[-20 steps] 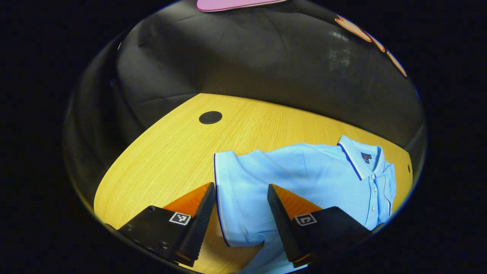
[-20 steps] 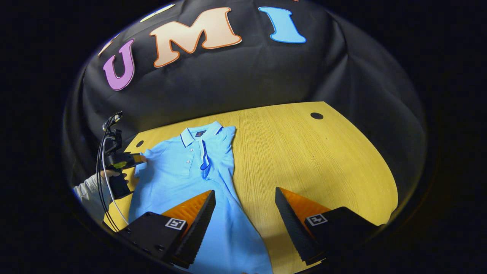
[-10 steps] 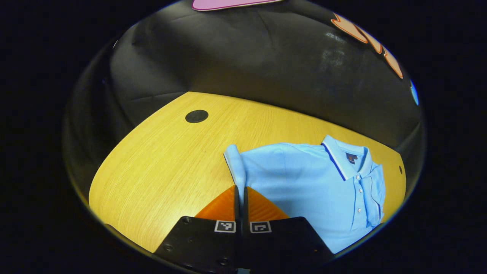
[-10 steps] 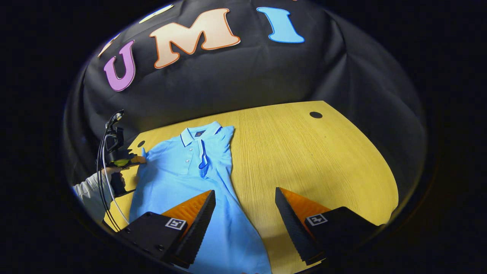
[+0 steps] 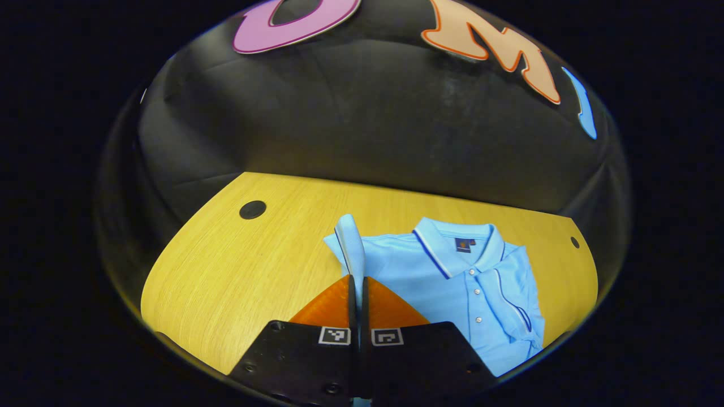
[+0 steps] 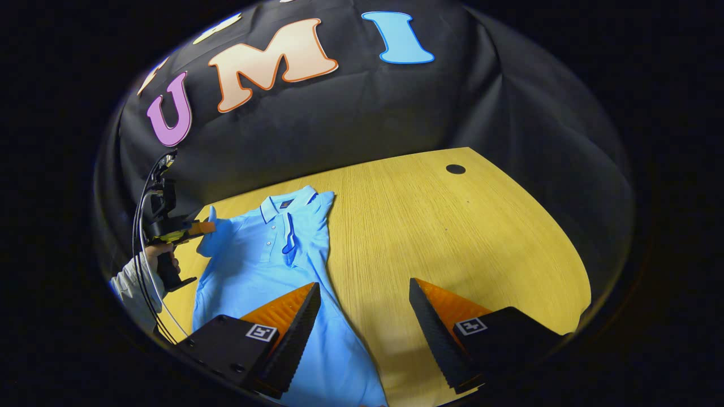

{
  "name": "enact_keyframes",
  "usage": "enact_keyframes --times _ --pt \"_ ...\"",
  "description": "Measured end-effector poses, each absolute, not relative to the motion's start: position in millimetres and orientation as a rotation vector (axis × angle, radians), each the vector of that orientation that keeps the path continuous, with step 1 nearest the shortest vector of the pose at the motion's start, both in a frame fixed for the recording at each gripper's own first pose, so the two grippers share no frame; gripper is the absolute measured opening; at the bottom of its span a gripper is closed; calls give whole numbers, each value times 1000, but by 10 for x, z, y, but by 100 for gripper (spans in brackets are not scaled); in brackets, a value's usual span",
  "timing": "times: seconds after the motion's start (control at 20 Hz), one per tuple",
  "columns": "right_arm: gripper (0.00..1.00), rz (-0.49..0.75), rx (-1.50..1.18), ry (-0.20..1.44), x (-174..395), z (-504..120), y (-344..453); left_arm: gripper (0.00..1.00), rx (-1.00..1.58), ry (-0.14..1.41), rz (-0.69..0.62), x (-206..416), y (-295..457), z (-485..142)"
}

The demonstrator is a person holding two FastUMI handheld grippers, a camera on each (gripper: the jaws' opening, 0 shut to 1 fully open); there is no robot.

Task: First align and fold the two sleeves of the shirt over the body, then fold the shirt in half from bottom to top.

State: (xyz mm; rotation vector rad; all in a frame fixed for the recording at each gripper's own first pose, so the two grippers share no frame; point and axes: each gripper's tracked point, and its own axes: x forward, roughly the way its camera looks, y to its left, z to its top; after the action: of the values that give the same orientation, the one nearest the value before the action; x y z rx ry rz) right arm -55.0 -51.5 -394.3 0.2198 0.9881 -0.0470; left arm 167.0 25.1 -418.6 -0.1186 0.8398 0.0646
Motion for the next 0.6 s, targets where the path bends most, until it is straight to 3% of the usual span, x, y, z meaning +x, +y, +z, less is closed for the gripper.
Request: enact_keyframes --times 0.6 --pt "98 -111 216 963 -771 -3750 -1158 0 -71 895 -73 1539 -787 -4383"
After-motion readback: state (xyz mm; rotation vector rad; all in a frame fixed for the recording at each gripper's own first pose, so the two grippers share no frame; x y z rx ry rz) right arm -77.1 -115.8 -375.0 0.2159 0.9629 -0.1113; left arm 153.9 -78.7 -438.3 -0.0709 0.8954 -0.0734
